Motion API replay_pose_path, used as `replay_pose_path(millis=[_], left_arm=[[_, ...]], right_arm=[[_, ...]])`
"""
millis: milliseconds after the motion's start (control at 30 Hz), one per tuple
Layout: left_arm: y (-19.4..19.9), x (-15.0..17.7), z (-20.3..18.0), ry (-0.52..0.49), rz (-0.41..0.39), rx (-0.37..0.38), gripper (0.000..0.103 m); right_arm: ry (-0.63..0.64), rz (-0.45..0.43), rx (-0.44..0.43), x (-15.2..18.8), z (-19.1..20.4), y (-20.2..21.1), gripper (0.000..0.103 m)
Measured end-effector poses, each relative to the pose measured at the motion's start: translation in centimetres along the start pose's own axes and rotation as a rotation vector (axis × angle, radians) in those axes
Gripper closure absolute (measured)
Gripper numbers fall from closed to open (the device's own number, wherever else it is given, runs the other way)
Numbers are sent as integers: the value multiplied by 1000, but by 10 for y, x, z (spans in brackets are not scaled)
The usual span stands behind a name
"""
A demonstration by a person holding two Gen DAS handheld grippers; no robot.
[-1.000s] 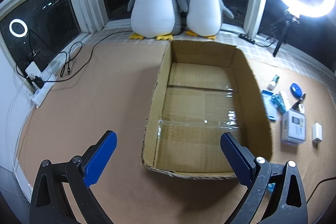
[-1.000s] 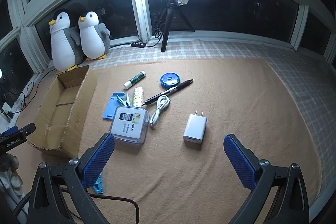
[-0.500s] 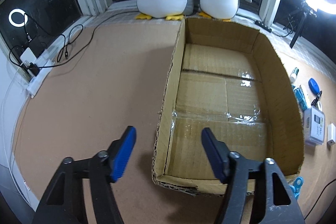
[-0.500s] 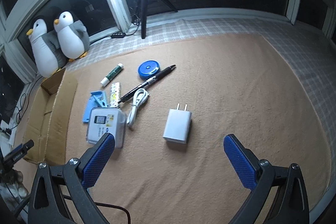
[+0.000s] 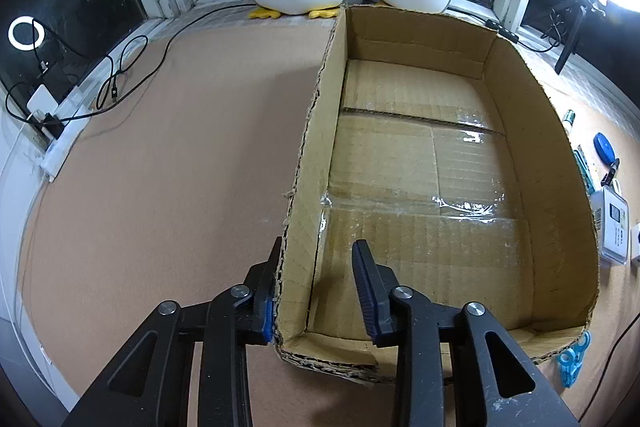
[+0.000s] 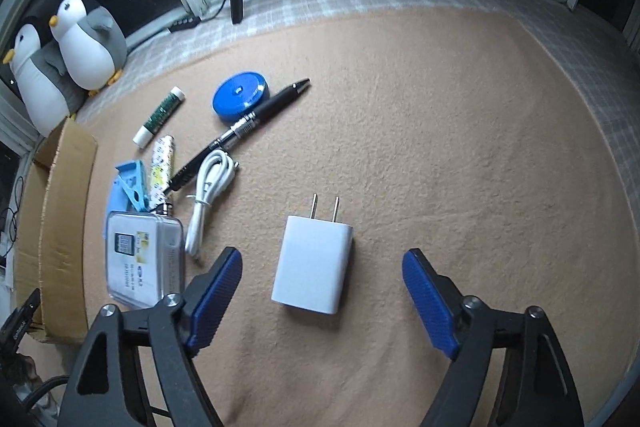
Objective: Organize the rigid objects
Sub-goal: 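Rest the left tool on the box wall while the right tool reaches the white charger, then grasp the white charger with the right tool and drop it into the box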
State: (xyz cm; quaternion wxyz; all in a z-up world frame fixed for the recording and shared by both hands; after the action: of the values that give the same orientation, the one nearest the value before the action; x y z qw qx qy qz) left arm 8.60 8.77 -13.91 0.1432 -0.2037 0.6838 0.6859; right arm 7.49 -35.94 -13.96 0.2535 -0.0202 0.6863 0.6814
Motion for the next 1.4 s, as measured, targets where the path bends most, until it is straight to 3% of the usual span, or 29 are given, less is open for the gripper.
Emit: replay_pose_path(millis=[233,467,900,1100,1400], left_arm=[[-3,1,-1,1,1,-2,70],[-6,1,-2,0,3,-3,70],[-7,1,-2,-2,4,-6,70],[-8,1,-2,0,5,-6,70],[-9,0,-1,14,1,-4,70]], right_arm=[[38,27,44,-1,5,-13,44],[70,19,80,-6,2,-13,71],[77,-23,34,-2,6,5,71],[148,-105,-67,-11,48,43,71],[390,-156,-286,-6,168,83,71]])
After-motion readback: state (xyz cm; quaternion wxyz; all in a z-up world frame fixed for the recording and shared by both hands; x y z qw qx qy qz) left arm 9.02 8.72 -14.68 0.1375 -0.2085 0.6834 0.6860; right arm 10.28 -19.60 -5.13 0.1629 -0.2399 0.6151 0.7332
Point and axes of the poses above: each gripper's, at about its wrist camera, not at the fingertips, and y roughly against the way its jaws point, z to its left, x to its underside, the point moved 1 cm from there along -y, roughly the way its jaws point, and after that the axes turned 5 degrees about x, right-handed, at the moved point
